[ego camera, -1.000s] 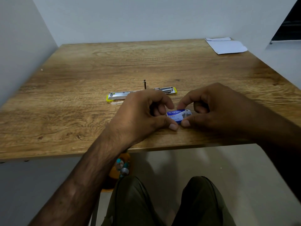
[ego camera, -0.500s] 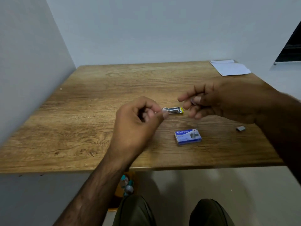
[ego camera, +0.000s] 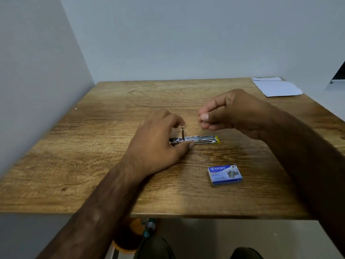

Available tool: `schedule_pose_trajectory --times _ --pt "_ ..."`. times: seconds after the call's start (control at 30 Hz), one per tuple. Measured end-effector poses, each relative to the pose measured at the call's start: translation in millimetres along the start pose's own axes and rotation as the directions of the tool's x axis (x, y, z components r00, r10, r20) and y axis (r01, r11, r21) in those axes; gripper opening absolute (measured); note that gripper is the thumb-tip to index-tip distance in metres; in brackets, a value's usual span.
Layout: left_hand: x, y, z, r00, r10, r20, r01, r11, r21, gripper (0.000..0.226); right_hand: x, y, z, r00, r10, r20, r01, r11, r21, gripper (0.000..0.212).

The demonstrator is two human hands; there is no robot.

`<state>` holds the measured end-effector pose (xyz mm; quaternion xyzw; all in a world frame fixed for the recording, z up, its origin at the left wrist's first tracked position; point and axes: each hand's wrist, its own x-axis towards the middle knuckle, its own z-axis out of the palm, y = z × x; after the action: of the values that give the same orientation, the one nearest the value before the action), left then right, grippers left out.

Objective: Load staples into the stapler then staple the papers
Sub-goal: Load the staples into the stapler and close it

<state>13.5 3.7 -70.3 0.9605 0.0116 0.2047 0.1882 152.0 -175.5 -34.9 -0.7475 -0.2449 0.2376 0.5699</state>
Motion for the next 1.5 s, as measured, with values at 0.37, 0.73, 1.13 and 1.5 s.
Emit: schedule_pose_trajectory --times 0.37,0.73,1.13,1.5 --pt "-1 2 7 0.998 0.01 0.057 -0.013 0.998 0.059 0.036 -2 4 -7 0.986 -0.088 0.141 0.111 0.98 -0.164 0.013" --pt "-3 0 9 1.0 0.006 0.016 -0.007 1.0 0.012 0.031 -11 2 -5 0.967 -0.193 0.165 0.233 0.931 -0.28 0.017" --pt "-3 -2 9 1.0 0.026 0.0 -0.026 1.0 0.0 0.032 -9 7 6 0.933 -0.272 0.233 0.343 0.868 -0.359 0.022" --pt "-2 -3 9 1.0 0.016 0.007 -0.016 1.0 -0.008 0.03 -4 12 8 0.927 -0.276 0.253 0.366 0.809 -0.46 0.018"
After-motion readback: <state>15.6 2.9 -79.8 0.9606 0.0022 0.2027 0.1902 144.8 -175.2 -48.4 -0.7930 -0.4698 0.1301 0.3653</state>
